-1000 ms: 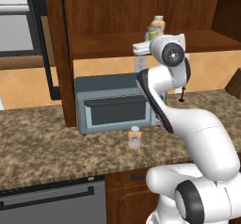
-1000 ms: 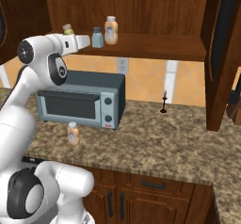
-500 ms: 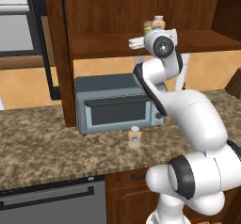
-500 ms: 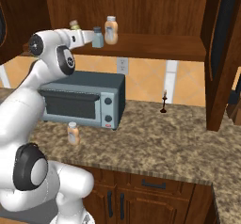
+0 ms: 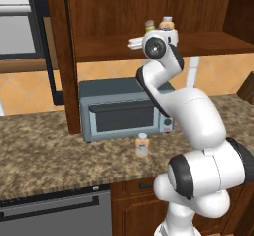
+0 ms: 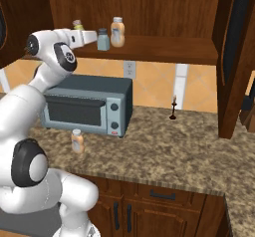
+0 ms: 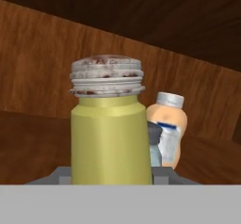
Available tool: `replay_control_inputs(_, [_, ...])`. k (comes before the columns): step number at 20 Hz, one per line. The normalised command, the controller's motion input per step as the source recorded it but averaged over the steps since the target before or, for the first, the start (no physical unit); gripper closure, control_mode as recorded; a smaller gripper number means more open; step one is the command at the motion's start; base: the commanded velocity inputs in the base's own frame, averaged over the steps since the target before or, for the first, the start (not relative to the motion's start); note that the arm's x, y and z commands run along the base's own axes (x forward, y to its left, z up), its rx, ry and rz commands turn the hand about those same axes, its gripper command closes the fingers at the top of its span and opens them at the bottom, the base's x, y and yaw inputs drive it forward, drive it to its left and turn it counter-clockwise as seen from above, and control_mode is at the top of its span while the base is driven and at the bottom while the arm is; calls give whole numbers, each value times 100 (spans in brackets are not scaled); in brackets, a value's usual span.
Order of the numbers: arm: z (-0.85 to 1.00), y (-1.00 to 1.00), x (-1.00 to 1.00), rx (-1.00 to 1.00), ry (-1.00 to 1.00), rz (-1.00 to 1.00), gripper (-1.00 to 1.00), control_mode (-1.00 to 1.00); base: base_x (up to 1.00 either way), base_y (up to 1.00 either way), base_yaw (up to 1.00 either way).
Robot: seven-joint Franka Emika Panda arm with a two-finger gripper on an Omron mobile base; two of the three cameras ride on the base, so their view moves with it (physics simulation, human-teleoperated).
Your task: Put the shaker and condiment bottle from the counter next to their counterparts in the cabinet.
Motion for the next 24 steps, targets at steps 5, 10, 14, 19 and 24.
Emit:
replay_control_inputs(5, [-1,11,0,0,0,-12,100,-100,0,0,0])
replay_control_inputs(10, [-2,0,0,1,-1,-5,100,-100,0,0,0])
replay_control_inputs(14, [0,-1,0,7,0,0,100,-100,0,0,0])
replay_control_inputs(19, [0,0,0,4,0,0,100,-100,0,0,0])
replay_control_inputs(24, [0,0,1,4,0,0,100,-100,0,0,0])
